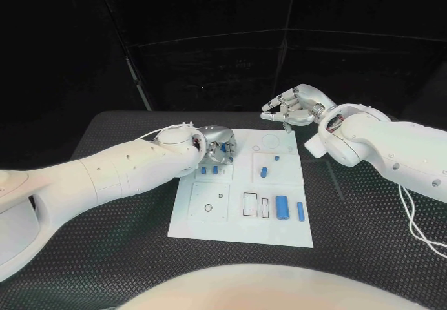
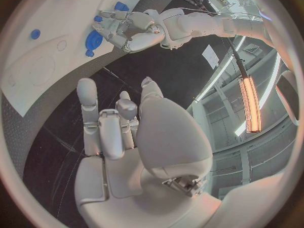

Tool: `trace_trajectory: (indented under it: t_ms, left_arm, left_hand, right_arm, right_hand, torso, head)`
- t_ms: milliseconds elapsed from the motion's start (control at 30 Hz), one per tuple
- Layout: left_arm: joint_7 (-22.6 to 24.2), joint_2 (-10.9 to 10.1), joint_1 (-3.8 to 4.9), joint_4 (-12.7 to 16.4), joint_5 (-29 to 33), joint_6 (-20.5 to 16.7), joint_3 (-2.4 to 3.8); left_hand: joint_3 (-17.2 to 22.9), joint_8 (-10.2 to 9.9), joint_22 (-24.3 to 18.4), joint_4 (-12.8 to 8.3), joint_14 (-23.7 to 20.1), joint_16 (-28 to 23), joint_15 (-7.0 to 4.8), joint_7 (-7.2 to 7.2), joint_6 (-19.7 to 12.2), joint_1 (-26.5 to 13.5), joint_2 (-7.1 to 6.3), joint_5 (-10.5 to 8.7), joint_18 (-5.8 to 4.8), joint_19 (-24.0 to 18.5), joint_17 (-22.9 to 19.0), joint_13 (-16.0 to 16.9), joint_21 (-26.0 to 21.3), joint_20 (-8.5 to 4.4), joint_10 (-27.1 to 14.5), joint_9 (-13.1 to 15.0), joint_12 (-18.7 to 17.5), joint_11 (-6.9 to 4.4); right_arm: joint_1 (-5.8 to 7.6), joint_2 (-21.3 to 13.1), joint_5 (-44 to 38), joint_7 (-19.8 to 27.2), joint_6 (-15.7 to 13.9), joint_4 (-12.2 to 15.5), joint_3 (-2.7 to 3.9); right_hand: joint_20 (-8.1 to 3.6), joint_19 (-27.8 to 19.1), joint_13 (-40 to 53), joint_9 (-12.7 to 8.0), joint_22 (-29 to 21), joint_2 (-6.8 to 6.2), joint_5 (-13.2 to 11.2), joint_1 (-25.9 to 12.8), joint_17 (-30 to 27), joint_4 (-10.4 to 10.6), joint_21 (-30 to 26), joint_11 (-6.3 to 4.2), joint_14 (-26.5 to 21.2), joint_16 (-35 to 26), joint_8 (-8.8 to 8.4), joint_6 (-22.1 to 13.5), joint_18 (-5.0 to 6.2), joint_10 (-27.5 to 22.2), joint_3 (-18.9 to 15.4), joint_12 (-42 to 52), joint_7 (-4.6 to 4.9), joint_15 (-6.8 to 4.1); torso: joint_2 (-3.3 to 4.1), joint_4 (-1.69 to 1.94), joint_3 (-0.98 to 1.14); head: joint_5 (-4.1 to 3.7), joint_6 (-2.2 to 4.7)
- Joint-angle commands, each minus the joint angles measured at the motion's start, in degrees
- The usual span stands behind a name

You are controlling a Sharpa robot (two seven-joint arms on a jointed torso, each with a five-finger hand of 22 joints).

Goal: Assemble the parts on the task board

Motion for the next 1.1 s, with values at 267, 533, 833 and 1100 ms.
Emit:
trace_trajectory:
  t_ms: [267, 533, 833, 1100]
  left_arm:
    - [-1.9, 0.9, 0.05, -0.8, -1.6, 3.6, 0.04]
    - [-1.6, 1.5, 0.03, -1.3, -1.6, 4.2, 0.04]
    - [-1.2, 1.3, -0.02, -1.4, -1.6, 3.5, 0.04]
    - [-0.5, -0.3, -0.21, 0.3, -1.2, 0.1, 0.17]
  left_hand:
    - [2.8, -0.7, 1.4, -0.4, 1.4, 0.6, -0.72, 0.06, 1.9, 1.2, 0.86, -0.09, -1.19, 0.5, -0.1, -0.2, 1.5, -0.20, 2.3, -0.5, -1.0, -0.29]
    - [5.3, -1.0, 2.5, -0.2, 1.3, 1.0, -0.92, -0.03, 3.7, 0.6, 1.29, -0.12, -1.31, 0.4, -0.4, -0.1, 2.4, -0.40, 4.3, -0.9, -2.0, -0.61]
    - [6.9, -1.3, 3.3, -0.1, 1.2, 1.1, -1.04, -0.07, 5.2, -0.1, 1.16, -0.11, -1.42, 0.4, -0.8, -0.1, 3.0, -0.50, 5.9, -1.1, -3.0, -0.76]
    - [7.5, -1.9, 3.8, -0.1, 1.2, 1.2, -0.85, 0.39, 5.2, -0.7, 0.62, -0.14, -1.51, 0.5, -0.9, -0.2, 3.4, -0.46, 6.2, -1.4, -4.1, -0.50]
  right_arm:
    - [0.10, 0.2, -0.1, 0.6, 0.3, 0.0, 0.04]
    - [0.10, 0.3, -0.1, 0.6, 0.3, 0.0, 0.04]
    - [0.10, 0.4, -0.1, 0.6, 0.4, -0.2, 0.04]
    - [0.04, 0.4, -0.1, 0.7, 0.4, -0.3, 0.04]
  right_hand:
    - [-0.31, 0.0, 0.0, -0.1, 0.0, 0.50, 0.2, 0.0, 0.1, -0.1, -0.3, -0.11, 2.4, -0.4, 0.22, -0.2, 0.40, 0.2, -0.2, 0.1, -0.27, -0.33]
    - [-0.31, 0.0, 0.0, -0.1, 0.0, 0.50, 0.2, 0.0, 0.1, -0.1, -0.3, -0.11, 2.4, -0.4, 0.22, -0.2, 0.40, 0.2, -0.2, 0.1, -0.27, -0.33]
    - [-0.31, 0.0, 0.0, -0.1, 0.0, 0.50, 0.2, 0.0, 0.1, -0.1, -0.3, -0.11, 2.4, -0.4, 0.22, -0.2, 0.40, 0.2, -0.2, 0.1, -0.27, -0.33]
    - [-0.31, 0.0, 0.0, -0.1, 0.0, 0.50, 0.2, 0.0, 0.1, -0.1, -0.3, -0.11, 2.4, -0.4, 0.22, -0.2, 0.40, 0.2, -0.2, 0.1, -0.27, -0.33]
  torso:
    - [0.00, 0.01, 0.02]
    - [0.00, 0.04, 0.02]
    - [-0.04, 0.08, 0.00]
    - [-0.07, 0.10, -0.03]
  head:
    - [0.00, -0.07]
    - [-0.01, -0.16]
    - [-0.01, -0.23]
    - [0.00, 0.00]
